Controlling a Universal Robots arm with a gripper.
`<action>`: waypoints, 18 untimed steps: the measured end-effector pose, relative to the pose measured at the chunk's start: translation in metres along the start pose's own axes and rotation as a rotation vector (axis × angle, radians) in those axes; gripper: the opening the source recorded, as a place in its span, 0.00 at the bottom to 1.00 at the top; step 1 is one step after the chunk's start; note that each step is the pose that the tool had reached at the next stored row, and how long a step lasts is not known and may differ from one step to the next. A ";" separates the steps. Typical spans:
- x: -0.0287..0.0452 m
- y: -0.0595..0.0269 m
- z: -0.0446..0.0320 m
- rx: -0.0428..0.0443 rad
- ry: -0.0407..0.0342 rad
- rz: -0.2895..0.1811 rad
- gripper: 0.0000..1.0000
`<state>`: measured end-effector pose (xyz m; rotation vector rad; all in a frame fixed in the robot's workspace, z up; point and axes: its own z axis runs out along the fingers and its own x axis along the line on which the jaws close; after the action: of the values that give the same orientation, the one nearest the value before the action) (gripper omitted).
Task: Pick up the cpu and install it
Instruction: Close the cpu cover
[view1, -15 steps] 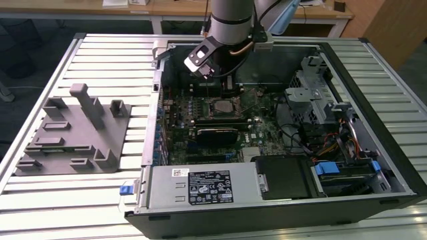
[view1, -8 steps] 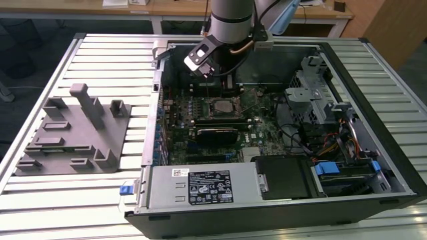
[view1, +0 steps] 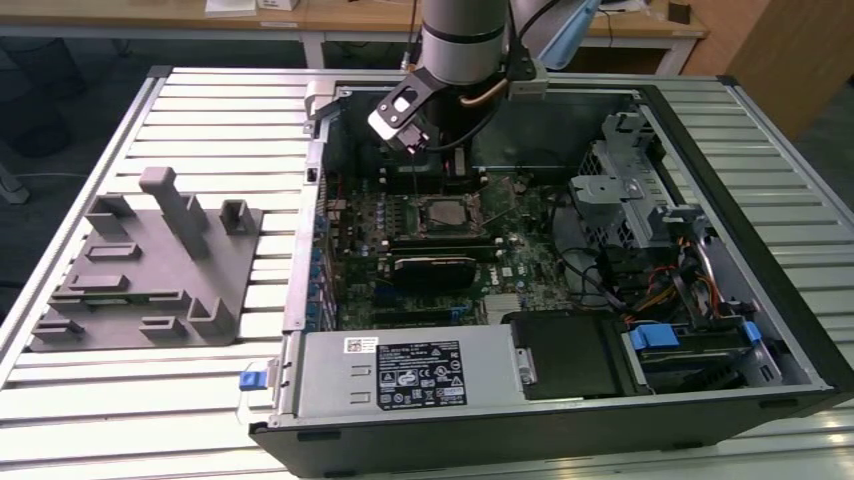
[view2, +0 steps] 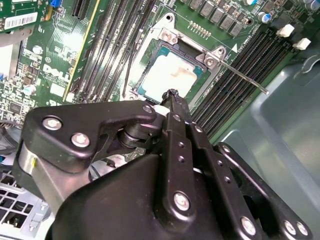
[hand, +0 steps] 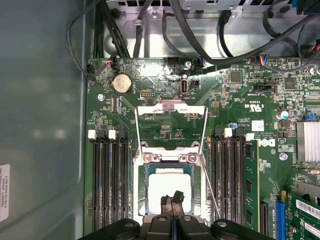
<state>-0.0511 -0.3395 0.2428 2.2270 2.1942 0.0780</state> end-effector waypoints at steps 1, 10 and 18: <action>0.0000 0.0000 -0.0003 0.0001 -0.0002 0.000 0.11; 0.0003 0.0006 -0.0124 0.0001 -0.0001 0.000 0.11; 0.0007 0.0012 -0.0270 0.0000 0.0000 0.000 0.11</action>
<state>-0.0510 -0.3395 0.2698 2.2270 2.1942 0.0780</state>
